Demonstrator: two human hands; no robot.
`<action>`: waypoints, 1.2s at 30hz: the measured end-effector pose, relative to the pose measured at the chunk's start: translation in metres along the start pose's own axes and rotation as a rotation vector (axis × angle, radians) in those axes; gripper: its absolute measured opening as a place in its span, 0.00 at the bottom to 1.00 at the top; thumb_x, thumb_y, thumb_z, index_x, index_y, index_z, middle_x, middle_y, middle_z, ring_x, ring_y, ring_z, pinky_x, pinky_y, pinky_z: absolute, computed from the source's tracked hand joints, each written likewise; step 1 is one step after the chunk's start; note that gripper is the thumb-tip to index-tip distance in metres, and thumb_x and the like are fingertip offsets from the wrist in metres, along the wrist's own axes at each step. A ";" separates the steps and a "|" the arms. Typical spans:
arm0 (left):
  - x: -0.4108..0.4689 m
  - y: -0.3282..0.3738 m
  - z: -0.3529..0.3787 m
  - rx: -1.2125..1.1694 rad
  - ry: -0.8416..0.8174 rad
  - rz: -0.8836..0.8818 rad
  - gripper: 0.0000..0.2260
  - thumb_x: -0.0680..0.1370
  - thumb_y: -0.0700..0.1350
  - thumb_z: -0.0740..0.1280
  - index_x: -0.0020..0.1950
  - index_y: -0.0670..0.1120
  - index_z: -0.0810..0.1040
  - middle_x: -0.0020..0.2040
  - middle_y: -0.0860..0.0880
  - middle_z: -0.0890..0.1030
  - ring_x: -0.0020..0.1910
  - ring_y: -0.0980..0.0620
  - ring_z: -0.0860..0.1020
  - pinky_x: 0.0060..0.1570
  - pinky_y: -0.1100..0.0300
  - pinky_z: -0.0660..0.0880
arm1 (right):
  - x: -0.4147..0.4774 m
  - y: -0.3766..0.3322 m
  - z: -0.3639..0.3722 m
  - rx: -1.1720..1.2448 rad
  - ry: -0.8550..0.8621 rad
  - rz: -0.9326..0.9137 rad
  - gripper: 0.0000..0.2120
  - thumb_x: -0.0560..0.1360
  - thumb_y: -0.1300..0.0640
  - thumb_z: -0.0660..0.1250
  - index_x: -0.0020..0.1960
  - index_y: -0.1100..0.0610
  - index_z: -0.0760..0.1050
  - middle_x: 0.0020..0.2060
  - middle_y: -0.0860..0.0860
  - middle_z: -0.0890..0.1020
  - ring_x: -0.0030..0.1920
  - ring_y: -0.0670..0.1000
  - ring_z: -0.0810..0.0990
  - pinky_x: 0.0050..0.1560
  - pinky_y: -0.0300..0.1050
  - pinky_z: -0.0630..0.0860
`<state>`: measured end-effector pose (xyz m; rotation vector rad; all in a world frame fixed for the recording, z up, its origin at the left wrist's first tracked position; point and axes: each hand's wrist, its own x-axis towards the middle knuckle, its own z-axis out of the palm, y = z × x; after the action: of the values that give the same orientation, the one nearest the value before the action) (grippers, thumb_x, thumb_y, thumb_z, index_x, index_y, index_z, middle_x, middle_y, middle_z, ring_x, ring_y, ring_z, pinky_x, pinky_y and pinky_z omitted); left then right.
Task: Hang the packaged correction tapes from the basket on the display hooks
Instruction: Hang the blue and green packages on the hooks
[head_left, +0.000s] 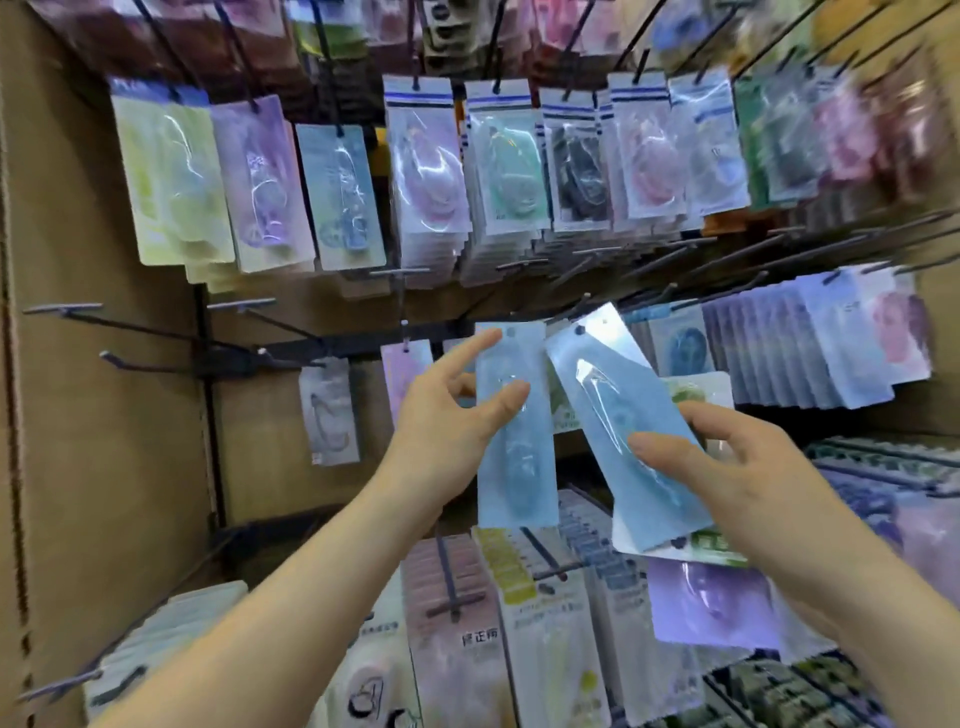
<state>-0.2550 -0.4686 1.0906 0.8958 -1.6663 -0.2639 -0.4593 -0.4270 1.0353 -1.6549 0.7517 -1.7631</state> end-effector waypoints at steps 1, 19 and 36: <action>0.001 -0.002 0.000 0.021 0.010 0.017 0.19 0.75 0.52 0.72 0.61 0.70 0.73 0.58 0.50 0.82 0.60 0.51 0.79 0.54 0.71 0.73 | 0.000 0.000 0.002 0.007 0.003 0.003 0.03 0.74 0.57 0.71 0.45 0.54 0.84 0.35 0.46 0.85 0.32 0.41 0.80 0.29 0.31 0.73; -0.006 0.010 0.005 -0.029 0.048 0.083 0.33 0.67 0.58 0.69 0.73 0.54 0.71 0.55 0.59 0.80 0.52 0.60 0.81 0.48 0.60 0.82 | 0.004 0.002 0.014 0.067 -0.039 0.053 0.05 0.73 0.54 0.70 0.45 0.49 0.85 0.42 0.47 0.87 0.39 0.44 0.84 0.31 0.32 0.75; -0.003 0.016 0.003 0.045 0.126 0.083 0.28 0.73 0.62 0.64 0.72 0.53 0.73 0.64 0.56 0.79 0.65 0.56 0.75 0.60 0.45 0.78 | 0.007 0.001 0.016 0.147 -0.067 0.103 0.17 0.65 0.47 0.69 0.49 0.53 0.85 0.43 0.52 0.87 0.39 0.48 0.84 0.32 0.35 0.76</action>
<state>-0.2642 -0.4563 1.0971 0.8569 -1.5927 -0.1117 -0.4436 -0.4330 1.0403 -1.5415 0.6493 -1.6426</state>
